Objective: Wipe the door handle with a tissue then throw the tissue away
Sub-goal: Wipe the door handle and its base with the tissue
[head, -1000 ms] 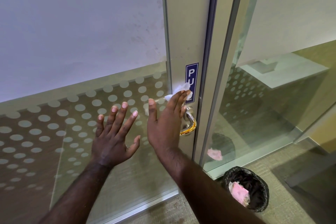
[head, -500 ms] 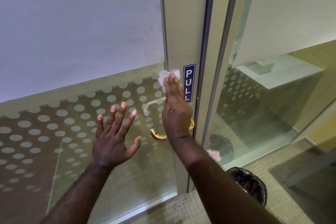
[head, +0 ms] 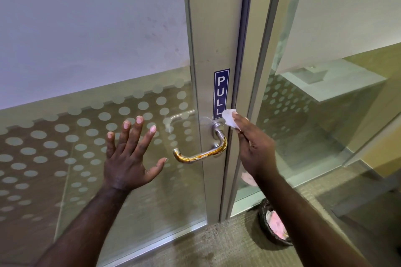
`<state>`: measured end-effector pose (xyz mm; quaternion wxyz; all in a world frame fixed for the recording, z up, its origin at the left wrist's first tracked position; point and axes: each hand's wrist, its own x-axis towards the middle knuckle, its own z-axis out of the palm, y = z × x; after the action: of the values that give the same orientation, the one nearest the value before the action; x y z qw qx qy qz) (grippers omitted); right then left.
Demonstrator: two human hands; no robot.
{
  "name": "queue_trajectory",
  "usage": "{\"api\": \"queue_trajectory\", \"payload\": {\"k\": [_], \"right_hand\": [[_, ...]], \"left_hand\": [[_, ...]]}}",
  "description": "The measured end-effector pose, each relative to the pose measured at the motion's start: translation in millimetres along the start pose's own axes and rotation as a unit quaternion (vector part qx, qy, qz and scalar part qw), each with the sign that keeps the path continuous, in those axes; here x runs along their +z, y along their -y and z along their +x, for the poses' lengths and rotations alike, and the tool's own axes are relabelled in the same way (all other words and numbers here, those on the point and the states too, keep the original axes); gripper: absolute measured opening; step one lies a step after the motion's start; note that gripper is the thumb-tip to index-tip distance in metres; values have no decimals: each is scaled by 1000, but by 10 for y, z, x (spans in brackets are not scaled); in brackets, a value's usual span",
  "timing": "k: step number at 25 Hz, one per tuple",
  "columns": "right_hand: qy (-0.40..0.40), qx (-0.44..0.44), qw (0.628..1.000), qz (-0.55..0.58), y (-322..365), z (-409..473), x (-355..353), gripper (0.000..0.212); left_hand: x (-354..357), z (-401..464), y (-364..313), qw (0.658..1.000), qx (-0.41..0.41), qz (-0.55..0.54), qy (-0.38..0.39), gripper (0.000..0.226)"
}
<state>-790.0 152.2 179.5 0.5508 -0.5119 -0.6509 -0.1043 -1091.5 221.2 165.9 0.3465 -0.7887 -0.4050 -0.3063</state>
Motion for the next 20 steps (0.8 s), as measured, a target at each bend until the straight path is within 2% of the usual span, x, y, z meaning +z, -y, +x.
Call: {"api": "queue_trajectory", "payload": {"k": [4,7,10,16,20], "right_hand": [[121,-27,992,8,-214,-97,-8,41],[221,-28,974,40,-237,-209,28,46],[297,-43,954,24,-268,-256,-44,59],[361,-183,914,-39,-414,33,-162,71],[397,-215,892,-25,-552,238,-180,67]], "left_hand": [[43,-11,-13,1000,-2,16,-12,96],[51,-7,-24,999,-5,24,-20,95],[55,-1,-26,999,-3,29,-23,94],[79,-11,-21,999,-3,43,-24,95],[98,-14,-26,998,-4,54,-24,94]]}}
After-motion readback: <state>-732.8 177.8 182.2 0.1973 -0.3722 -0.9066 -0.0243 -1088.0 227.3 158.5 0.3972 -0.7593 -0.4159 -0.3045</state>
